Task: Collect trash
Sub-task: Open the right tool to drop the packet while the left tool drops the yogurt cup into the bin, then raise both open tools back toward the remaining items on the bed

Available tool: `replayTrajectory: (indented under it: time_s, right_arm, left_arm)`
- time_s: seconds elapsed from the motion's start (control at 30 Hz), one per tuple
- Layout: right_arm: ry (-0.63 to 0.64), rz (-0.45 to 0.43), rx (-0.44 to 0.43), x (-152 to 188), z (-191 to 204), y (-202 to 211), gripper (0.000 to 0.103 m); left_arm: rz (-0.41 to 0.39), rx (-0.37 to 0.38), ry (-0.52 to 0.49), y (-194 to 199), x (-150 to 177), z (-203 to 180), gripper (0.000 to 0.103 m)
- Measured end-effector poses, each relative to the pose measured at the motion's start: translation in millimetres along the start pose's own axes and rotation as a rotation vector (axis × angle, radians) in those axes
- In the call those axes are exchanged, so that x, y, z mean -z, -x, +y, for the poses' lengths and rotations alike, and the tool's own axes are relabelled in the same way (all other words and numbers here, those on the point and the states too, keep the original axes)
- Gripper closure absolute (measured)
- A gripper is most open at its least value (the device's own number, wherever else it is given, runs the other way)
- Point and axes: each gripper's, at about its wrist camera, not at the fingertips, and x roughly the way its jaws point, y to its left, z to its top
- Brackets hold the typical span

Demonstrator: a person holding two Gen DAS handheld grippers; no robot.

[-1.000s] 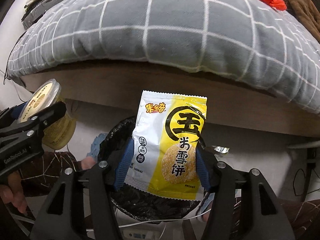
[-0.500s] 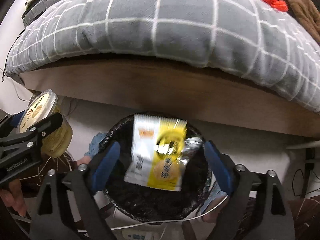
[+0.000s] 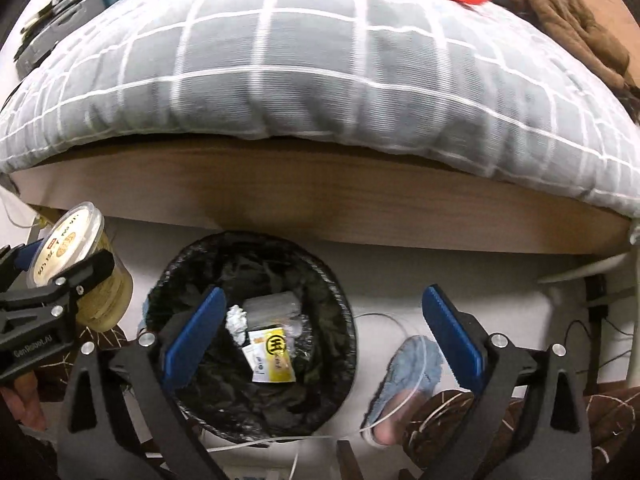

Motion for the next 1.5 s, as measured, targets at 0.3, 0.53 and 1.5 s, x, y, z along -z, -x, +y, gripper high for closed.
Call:
replayTrajectory:
  time_s: [0.3,0.53,1.5]
  right_arm:
    - [-0.081,0.002,0.040,7,-45,8,0.008]
    - [-0.115,-0.001,0.061,9,-67,16,0.008]
    - [-0.086,-0.163,0.007,-29,-50,73,0.008]
  left_arm:
    - [0.027,0.048,-0.043,-13,-3,-36,0.017]
    - [0.055,0.060,-0.085,-21,1,-67,0.017]
    - [-0.105,-0.024,-0.060,38,-22,-53,0.006]
